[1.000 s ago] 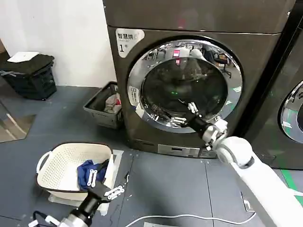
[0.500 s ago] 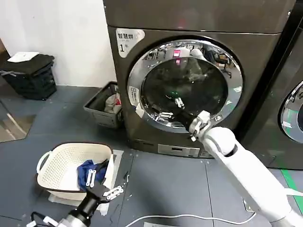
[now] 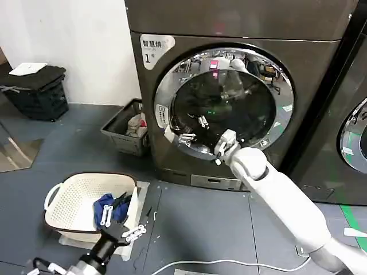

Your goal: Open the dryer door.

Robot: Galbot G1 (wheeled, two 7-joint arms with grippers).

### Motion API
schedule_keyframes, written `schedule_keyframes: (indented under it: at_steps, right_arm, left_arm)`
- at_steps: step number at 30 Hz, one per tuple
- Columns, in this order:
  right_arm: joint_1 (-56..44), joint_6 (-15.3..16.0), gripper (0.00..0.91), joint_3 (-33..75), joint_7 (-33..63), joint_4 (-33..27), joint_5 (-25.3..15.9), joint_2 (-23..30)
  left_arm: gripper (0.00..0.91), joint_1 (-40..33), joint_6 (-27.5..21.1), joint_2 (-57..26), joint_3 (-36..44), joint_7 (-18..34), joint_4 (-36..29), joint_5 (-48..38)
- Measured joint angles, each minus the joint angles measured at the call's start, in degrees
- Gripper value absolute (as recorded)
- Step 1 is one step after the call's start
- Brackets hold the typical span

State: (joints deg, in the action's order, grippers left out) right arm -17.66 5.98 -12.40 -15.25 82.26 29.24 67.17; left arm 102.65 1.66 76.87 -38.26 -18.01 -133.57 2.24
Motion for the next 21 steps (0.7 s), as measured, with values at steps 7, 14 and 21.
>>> schedule_keyframes:
  at_steps: [7, 14, 21]
  right_arm:
    - [1.63, -0.41, 0.907, -0.58, -0.18, -3.24, -1.04, 2.04]
    - [3.34, -0.67, 0.907, -1.73, -0.81, -6.28, -1.11, 4.15]
    - [5.37, -1.08, 0.907, -2.52, -1.54, -9.19, -1.14, 6.17]
  left_arm:
    - [0.907, 0.19, -0.24, 0.00, -0.46, 0.00, -0.35, -0.40]
    - [0.907, 0.54, -0.29, 0.02, -1.11, 0.00, -0.69, -0.62]
    - [0.907, 0.66, -0.27, 0.05, -1.52, 0.00, -0.71, -0.77]
